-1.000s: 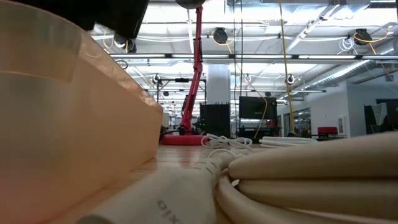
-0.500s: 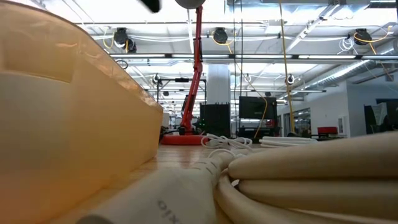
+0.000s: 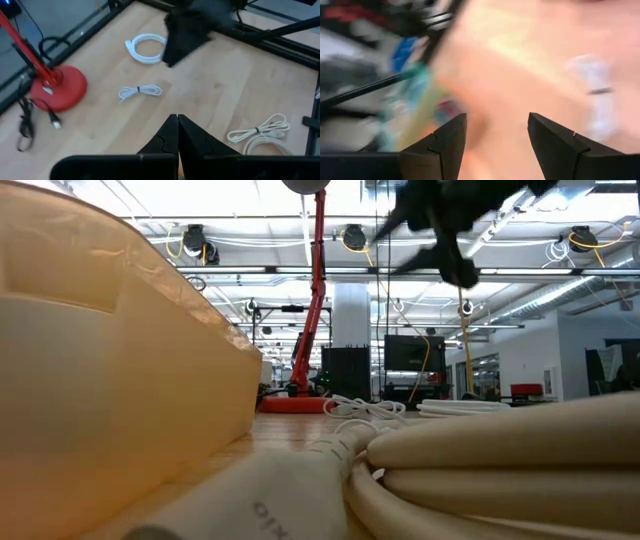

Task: Pick & Place USB Port
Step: Put the bottom brown USB cable into the blue bin

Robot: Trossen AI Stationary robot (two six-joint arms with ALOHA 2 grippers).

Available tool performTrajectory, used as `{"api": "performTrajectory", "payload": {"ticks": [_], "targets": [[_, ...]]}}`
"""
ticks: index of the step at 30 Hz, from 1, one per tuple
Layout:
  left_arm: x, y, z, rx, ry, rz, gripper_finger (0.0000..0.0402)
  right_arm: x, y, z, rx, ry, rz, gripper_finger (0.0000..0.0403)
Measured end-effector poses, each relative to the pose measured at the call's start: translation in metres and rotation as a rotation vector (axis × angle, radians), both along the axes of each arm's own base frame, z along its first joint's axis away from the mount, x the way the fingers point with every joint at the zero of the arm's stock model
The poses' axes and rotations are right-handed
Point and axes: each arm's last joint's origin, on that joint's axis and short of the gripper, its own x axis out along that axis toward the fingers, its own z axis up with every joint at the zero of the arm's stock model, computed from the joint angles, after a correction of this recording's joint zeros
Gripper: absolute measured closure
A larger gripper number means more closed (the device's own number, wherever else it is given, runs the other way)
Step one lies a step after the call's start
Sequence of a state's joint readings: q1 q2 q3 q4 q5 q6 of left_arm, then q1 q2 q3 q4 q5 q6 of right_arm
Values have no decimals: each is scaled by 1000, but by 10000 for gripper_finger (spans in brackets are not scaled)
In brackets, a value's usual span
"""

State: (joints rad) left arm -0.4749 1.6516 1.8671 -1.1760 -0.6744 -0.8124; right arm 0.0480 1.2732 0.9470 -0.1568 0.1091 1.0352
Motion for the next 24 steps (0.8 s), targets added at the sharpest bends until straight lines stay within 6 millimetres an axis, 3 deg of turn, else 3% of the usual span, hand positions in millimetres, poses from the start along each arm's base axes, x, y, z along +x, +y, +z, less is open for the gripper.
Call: {"api": "performTrajectory", "payload": {"ticks": [6, 11, 17, 24], "targets": [[-9, 4, 9, 67, 12, -70, 401, -18, -52, -18, -79, 260, -150, 202], [-8, 3, 7, 67, 40, -116, 401, -34, -80, -26, -115, 412, -211, 202], [-6, 6, -6, 49, 90, -90, 400, -42, -103, -36, -170, 530, -216, 202], [-6, 8, -14, 31, 135, -81, 398, -32, -111, -60, -94, 592, -97, 202]]}}
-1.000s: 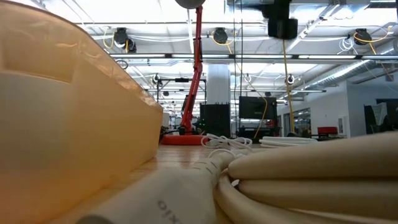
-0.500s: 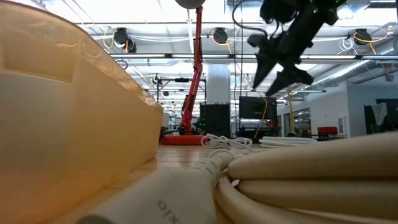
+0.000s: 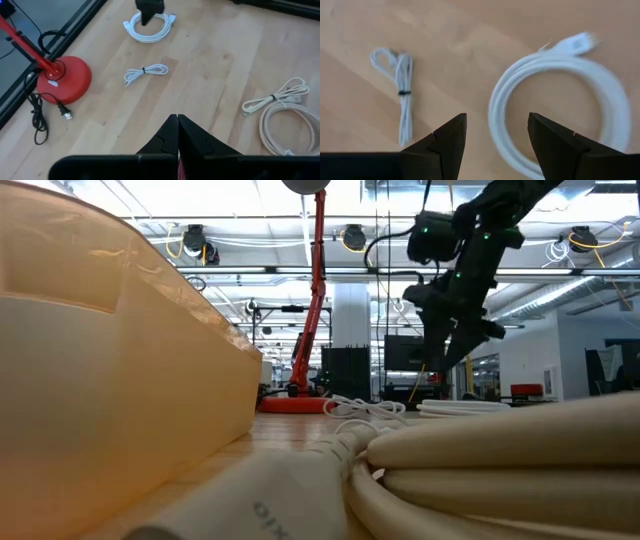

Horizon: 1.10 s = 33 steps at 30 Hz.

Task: Pick & Place USB Port
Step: Put the bottom brown USB cable into the blue bin

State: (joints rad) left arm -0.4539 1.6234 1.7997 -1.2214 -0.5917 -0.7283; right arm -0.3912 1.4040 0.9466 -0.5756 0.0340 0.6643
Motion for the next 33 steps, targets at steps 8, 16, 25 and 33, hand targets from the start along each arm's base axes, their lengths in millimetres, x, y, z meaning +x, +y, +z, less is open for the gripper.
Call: {"api": "performTrajectory", "payload": {"ticks": [8, 16, 25, 33], "targets": [[-1, 0, -1, -4, 10, 7, 397, 14, 6, -22, 44, 56, 78, 202], [-2, 4, -3, 1, 39, 8, 396, 31, 41, -17, 168, -68, 236, 202], [0, 2, -3, 1, 23, -8, 396, 45, 136, -7, 213, -188, 331, 202], [7, -9, -5, -118, -32, -42, 396, 42, 202, 3, 253, -345, 347, 222]]}}
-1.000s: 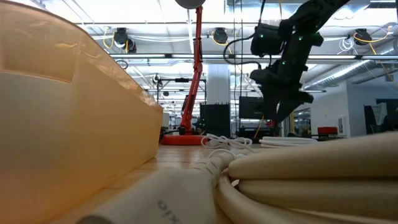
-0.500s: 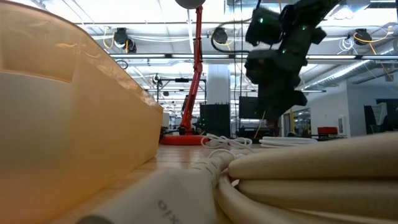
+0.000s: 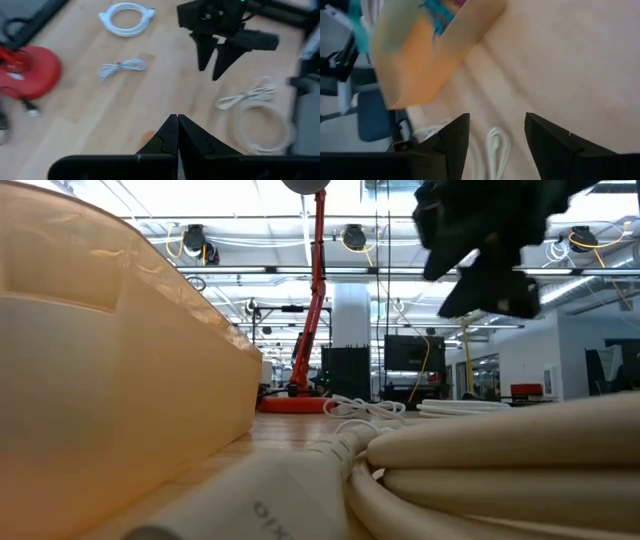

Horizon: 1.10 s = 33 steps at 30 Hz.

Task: Pick & Place USB Port
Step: Put the bottom brown USB cable into the blue bin

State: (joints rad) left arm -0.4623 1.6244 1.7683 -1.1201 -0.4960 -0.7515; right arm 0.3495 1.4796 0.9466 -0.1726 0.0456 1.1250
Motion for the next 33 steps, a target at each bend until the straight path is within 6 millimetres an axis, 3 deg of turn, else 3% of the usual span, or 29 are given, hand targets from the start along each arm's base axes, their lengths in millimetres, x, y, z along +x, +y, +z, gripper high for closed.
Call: {"api": "performTrajectory", "payload": {"ticks": [10, 19, 24, 33], "targets": [[16, -42, -10, -138, -136, -13, 396, -29, 66, 4, 30, -61, 92, 253], [30, -79, -42, -202, -112, 8, 396, -38, 97, 7, 69, -177, 94, 258], [30, -92, -54, -225, -88, 15, 396, -27, 102, 14, 70, -210, 102, 258], [26, -105, -52, -250, -127, -3, 396, 17, 125, 81, -84, -360, 275, 258]]}}
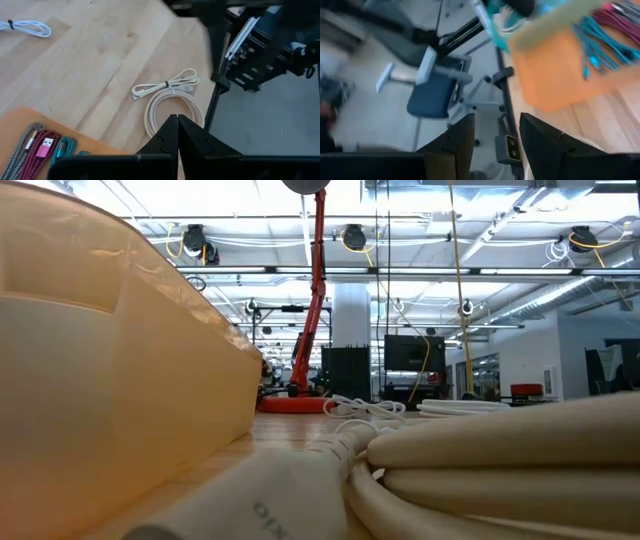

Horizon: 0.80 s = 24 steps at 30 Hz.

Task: Pick & Place USB Port
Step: Put the bottom brown USB cable into the blue bin

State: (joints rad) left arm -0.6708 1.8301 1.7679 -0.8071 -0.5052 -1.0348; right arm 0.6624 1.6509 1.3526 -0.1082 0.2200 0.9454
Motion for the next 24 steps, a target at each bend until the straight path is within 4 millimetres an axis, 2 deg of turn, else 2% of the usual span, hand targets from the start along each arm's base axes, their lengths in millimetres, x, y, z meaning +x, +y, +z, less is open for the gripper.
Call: {"api": "performTrajectory", "payload": {"ticks": [3, 5, 13, 24], "targets": [[-2, -2, 0, -7, -1, -1, 396, 9, 9, 13, -97, -2, 96, 258], [-3, -4, 0, -12, 0, -3, 396, 11, 15, 9, -148, 36, 144, 258], [-11, -15, 0, -17, -12, -10, 396, 9, 20, -50, -277, 390, 147, 258], [-20, -24, 1, -4, -31, -14, 396, 21, 28, -92, -288, 494, 135, 258]]}}
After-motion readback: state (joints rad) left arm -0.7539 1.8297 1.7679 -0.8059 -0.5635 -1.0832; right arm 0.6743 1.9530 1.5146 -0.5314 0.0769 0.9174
